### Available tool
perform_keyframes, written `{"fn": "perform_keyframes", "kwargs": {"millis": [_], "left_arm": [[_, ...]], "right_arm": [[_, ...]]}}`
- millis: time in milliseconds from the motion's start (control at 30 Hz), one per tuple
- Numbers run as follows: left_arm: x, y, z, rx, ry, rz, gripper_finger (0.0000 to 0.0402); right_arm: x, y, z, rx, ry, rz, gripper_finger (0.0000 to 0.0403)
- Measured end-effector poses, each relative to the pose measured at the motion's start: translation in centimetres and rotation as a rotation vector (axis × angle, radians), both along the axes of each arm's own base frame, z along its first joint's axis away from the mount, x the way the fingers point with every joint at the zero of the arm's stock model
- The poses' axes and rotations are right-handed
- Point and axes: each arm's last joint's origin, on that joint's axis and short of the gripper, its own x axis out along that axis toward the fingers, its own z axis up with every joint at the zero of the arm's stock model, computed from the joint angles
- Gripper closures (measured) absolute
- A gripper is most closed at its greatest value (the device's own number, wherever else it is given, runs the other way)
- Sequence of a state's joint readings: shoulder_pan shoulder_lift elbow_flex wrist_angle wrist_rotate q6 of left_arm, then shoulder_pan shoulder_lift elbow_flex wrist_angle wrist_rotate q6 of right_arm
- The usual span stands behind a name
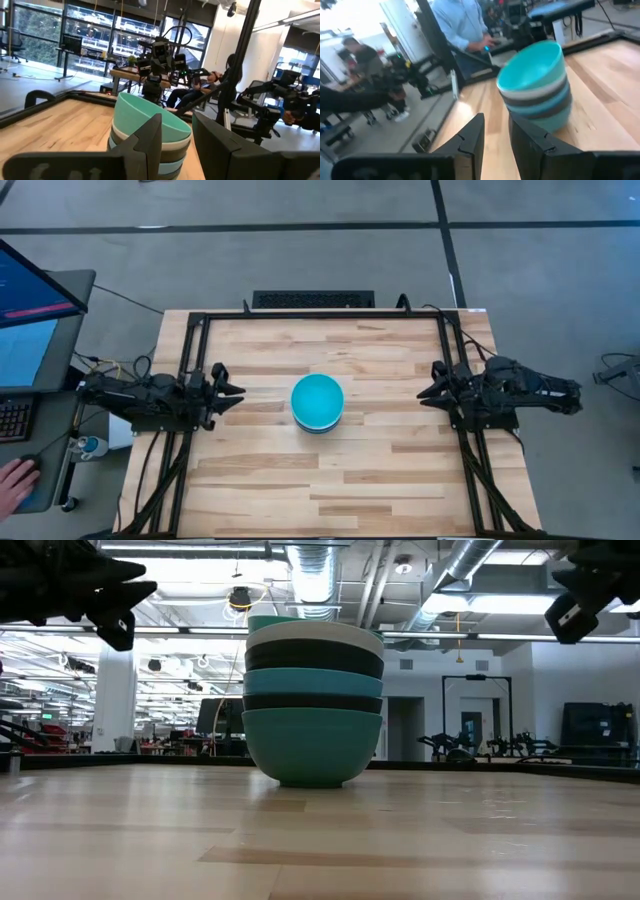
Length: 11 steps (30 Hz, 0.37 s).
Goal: Nest bowls inside each other
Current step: Return To Home Position
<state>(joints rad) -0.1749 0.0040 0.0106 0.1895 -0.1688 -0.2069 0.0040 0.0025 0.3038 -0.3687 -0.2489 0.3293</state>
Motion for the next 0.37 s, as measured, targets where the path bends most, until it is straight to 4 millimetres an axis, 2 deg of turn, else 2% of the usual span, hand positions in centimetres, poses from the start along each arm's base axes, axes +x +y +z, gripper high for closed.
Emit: {"fn": "perform_keyframes", "kwargs": {"millis": [133, 367], "left_arm": [[0.1, 0.1, -0.5, -0.012, 0.048, 0.025, 0.0302], [0.2, 0.1, -1.1, -0.134, 0.105, 0.016, 0.0302]], "right_arm": [[-0.1, 0.0, -0.6, -0.023, 0.060, -0.013, 0.0291], [0.0, -0.1, -0.7, 0.039, 0.085, -0.050, 0.0291]]}}
